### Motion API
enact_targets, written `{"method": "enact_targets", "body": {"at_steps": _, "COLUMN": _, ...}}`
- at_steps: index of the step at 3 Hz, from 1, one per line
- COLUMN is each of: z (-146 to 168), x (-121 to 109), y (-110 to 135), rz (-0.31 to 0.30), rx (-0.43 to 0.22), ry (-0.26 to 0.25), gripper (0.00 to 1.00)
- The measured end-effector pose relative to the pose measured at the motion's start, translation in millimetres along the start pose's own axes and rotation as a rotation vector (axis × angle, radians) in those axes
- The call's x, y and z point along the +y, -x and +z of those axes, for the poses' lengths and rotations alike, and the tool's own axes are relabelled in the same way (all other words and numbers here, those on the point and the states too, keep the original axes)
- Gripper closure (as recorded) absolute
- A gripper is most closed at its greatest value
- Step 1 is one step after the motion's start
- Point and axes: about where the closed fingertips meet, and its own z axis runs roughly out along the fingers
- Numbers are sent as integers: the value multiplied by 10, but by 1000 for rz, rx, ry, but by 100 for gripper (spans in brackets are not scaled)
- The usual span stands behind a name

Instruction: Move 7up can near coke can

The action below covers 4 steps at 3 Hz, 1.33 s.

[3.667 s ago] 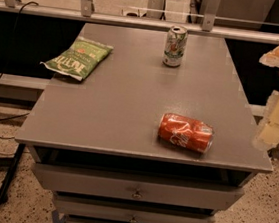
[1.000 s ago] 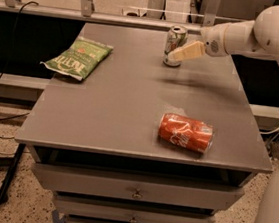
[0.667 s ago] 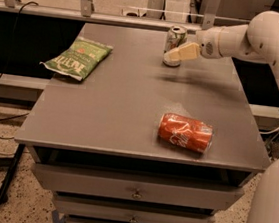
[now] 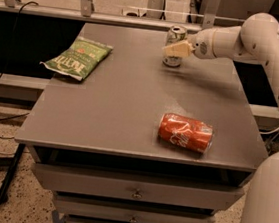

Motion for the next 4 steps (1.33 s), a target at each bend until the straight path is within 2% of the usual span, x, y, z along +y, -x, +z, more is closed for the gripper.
{"method": "enact_targets", "body": {"at_steps": 1, "z": -41, "x": 12, "y": 34, "rz": 17, "rx": -38, "ry": 12, "gripper": 62}}
{"method": "enact_targets", "body": {"at_steps": 2, "z": -207, "x": 19, "y": 175, "rz": 11, "rx": -115, "ry": 16, "gripper": 87}}
{"method": "enact_targets", "body": {"at_steps": 3, "z": -487, "x": 177, "y": 331, "rz": -62, "rx": -144, "ry": 41, "gripper": 100}}
{"method": "enact_targets", "body": {"at_steps": 4, "z": -769, "x": 465, "y": 286, "rz": -125, "rx": -110, "ry": 107, "gripper": 100}}
